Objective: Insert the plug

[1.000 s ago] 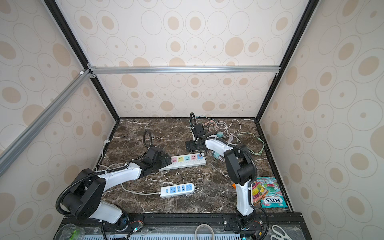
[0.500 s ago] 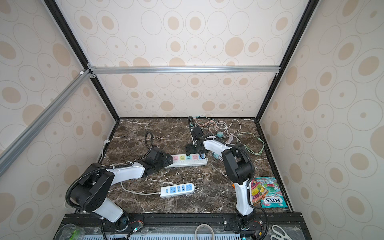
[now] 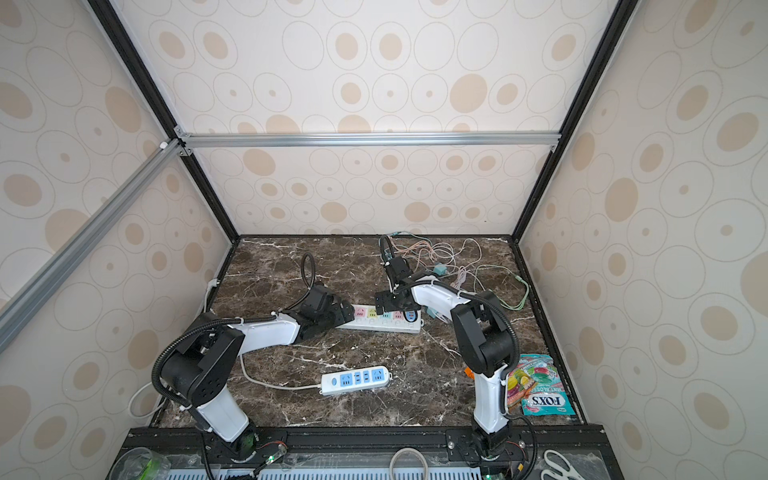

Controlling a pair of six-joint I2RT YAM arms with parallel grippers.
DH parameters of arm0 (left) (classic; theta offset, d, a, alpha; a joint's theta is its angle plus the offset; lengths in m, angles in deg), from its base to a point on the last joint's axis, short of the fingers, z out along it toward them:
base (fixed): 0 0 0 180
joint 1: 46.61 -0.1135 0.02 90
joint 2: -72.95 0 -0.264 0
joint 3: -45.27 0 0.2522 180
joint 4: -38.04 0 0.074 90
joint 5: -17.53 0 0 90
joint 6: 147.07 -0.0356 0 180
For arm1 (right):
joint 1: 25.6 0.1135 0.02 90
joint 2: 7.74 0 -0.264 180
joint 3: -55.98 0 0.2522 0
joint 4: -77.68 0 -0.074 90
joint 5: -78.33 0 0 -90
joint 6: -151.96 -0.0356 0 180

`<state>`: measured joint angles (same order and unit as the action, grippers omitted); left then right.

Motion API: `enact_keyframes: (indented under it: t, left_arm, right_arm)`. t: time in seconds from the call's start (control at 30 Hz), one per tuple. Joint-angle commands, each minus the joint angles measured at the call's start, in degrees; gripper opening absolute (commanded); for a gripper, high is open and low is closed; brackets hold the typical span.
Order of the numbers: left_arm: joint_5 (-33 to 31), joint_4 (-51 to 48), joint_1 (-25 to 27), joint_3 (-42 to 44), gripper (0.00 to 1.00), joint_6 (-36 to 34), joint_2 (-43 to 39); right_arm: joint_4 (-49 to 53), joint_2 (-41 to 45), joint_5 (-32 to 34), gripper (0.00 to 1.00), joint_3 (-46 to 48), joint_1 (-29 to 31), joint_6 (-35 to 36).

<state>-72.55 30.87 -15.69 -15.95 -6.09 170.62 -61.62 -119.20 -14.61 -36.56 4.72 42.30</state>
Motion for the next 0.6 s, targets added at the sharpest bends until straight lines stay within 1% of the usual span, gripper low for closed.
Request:
enact_keyframes:
  t: [0.0, 0.17, 0.33, 0.47, 0.57]
  left_arm:
    - [-0.32, -5.35, 0.08, 1.71, 0.98, -0.03, -2.76]
    - [-4.31, -8.79, 0.10, 1.77, 0.98, -1.74, -7.80]
    - [-6.57, -10.85, 0.43, 0.12, 0.98, -4.07, -10.38]
    - [-11.97, -14.94, 3.90, -4.08, 0.98, -6.36, -10.01]
    - [-13.02, -15.98, 5.98, -6.17, 0.98, -7.45, -9.08]
  right_arm:
    - [0.58, 3.00, 0.55, 1.00, 0.51, 0.44, 0.39]
    - [-1.75, 6.80, 2.00, 1.00, 1.99, 0.44, 0.47]
    - [-7.23, 12.33, 5.77, 1.00, 6.94, 0.46, -2.01]
    - [-11.16, 16.83, 9.22, 1.00, 11.77, 0.35, -3.33]
    - [-11.11, 19.97, 12.79, 1.00, 13.98, 0.28, -4.36]
